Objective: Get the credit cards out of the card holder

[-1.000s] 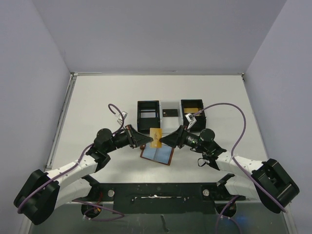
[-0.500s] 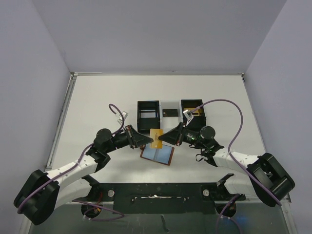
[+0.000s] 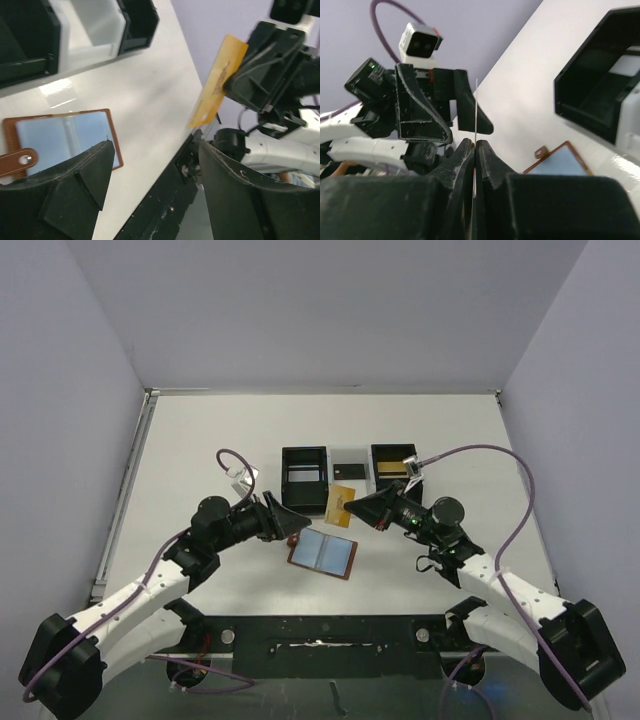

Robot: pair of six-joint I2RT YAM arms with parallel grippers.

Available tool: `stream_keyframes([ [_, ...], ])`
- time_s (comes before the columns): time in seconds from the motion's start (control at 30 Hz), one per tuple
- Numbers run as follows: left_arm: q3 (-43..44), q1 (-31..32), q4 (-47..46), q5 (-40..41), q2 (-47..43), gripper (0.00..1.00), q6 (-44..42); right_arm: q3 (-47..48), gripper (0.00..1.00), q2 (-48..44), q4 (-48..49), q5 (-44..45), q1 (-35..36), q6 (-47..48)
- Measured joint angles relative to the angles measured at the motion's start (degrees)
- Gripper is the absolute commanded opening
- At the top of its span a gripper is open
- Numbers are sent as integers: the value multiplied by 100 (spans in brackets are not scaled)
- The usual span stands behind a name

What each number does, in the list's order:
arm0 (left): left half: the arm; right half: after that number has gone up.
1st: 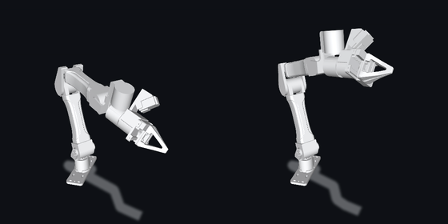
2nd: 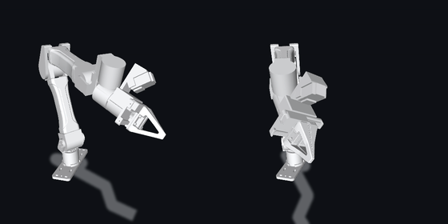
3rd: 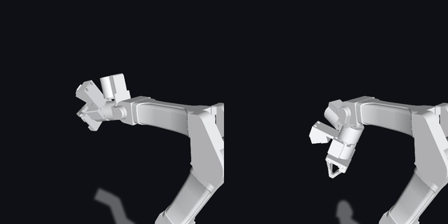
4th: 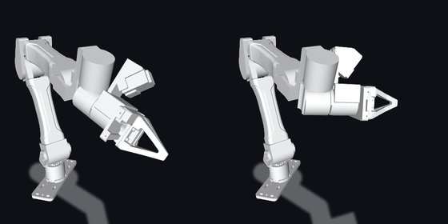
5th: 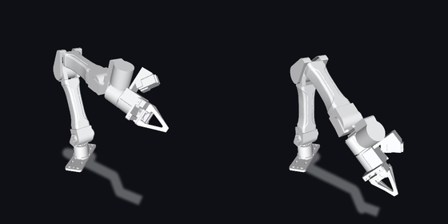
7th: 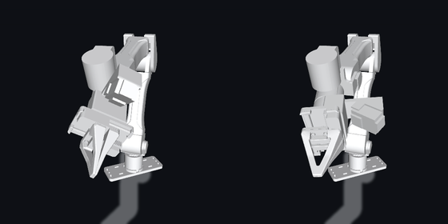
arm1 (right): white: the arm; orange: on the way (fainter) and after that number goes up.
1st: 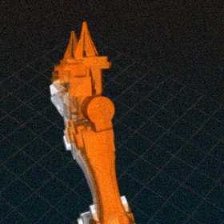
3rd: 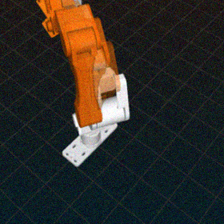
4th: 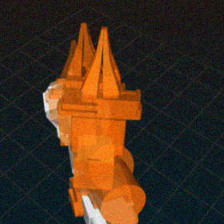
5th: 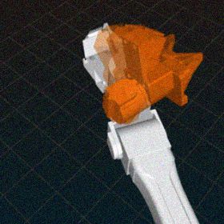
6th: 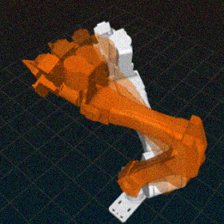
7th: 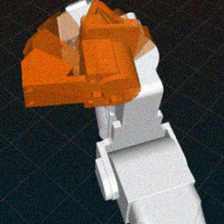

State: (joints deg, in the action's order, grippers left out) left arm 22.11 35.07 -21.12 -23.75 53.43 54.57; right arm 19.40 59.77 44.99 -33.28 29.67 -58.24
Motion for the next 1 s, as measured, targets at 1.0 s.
stream_keyframes([
  [1.0,1582,-428,4240,2240,15,83,-2612,1587,0,-861,-5285,4181,-389,8795],
])
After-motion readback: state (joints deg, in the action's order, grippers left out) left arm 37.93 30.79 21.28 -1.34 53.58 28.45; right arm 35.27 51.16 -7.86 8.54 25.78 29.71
